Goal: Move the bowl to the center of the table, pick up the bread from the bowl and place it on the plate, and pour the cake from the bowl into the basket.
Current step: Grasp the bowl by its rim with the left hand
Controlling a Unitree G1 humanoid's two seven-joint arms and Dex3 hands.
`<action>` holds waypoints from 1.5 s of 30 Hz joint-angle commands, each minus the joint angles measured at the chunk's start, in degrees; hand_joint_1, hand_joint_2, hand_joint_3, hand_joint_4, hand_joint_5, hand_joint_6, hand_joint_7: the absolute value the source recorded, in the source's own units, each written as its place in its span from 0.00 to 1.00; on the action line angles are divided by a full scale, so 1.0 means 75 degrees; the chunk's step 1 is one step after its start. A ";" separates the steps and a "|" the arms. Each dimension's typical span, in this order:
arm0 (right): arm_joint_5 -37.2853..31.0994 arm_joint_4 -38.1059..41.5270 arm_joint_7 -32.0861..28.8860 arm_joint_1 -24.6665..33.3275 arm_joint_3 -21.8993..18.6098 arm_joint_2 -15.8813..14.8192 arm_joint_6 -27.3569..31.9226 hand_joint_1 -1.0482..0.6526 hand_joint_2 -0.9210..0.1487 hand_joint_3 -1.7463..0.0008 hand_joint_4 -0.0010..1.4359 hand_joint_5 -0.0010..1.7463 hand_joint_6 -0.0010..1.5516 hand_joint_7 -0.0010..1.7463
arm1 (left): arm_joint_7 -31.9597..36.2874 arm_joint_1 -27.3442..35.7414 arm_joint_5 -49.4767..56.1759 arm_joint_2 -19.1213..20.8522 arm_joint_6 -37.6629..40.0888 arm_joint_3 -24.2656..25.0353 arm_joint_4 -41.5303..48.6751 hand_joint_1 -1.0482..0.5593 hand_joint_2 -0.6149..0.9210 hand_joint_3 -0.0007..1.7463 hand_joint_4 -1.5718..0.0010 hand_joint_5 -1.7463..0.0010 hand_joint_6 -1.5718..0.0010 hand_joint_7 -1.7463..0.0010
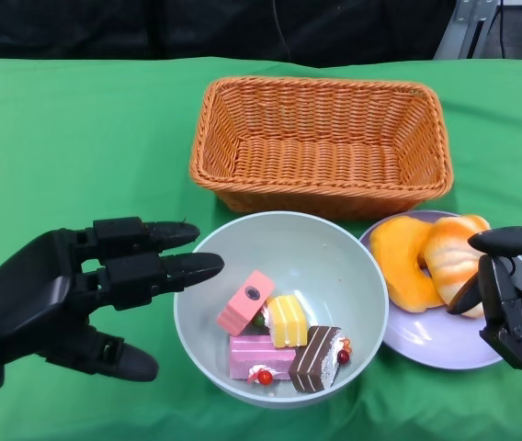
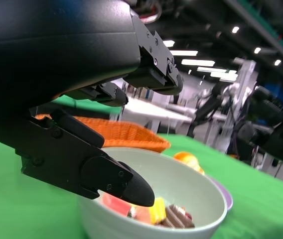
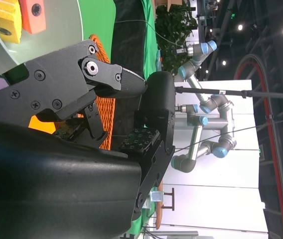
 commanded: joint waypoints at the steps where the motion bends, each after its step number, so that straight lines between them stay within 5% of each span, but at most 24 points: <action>1: 0.0073 -0.0037 -0.0056 -0.0046 -0.0043 0.0080 -0.0017 0.54 0.19 0.55 0.57 0.88 0.50 0.63 | 0.1041 -0.0048 0.0436 -0.0161 -0.0124 -0.0020 -0.0006 0.41 0.90 0.00 0.61 0.93 0.61 0.95; 5: 0.0075 -0.0071 -0.0081 -0.0013 -0.0032 0.0161 0.0027 0.54 0.19 0.56 0.58 0.87 0.51 0.62 | 0.2185 -0.0211 0.1385 0.0151 -0.0124 -0.0568 0.0039 0.47 0.89 0.00 0.48 0.86 0.47 0.93; 10: -0.0055 -0.0100 -0.0169 0.0034 0.0012 0.0243 0.0006 0.54 0.19 0.56 0.59 0.86 0.52 0.61 | 0.3514 -0.0532 0.2700 0.0733 -0.0124 -0.1280 0.0144 0.47 0.88 0.00 0.45 0.86 0.39 0.95; 19: -0.0409 -0.0070 -0.0434 0.0069 0.0113 0.0465 -0.0077 0.55 0.20 0.54 0.60 0.86 0.52 0.61 | 0.5668 -0.0936 0.4748 0.1319 0.0018 -0.2185 0.0225 0.45 0.89 0.01 0.46 0.90 0.37 0.97; 30: -0.0779 0.0189 -0.0729 0.0002 0.0218 0.0709 -0.0417 0.54 0.29 0.47 0.62 0.86 0.53 0.62 | 0.9092 -0.1563 0.6625 0.2409 0.2022 -0.5021 -0.0336 0.42 0.89 0.00 0.41 0.93 0.35 0.99; 36: -0.1019 0.0109 -0.0926 0.0089 0.0264 0.0808 -0.0459 0.54 0.28 0.48 0.62 0.87 0.54 0.62 | 0.9696 -0.1660 0.6560 0.2656 0.2794 -0.6114 -0.0515 0.41 0.89 0.00 0.38 0.94 0.35 0.99; 45: -0.1018 -0.0027 -0.0866 0.0208 0.0431 0.0797 -0.0470 0.55 0.27 0.48 0.60 0.86 0.53 0.62 | 0.9194 -0.1439 0.5836 0.2724 0.3191 -0.6654 -0.0839 0.41 0.89 0.00 0.39 0.98 0.39 1.00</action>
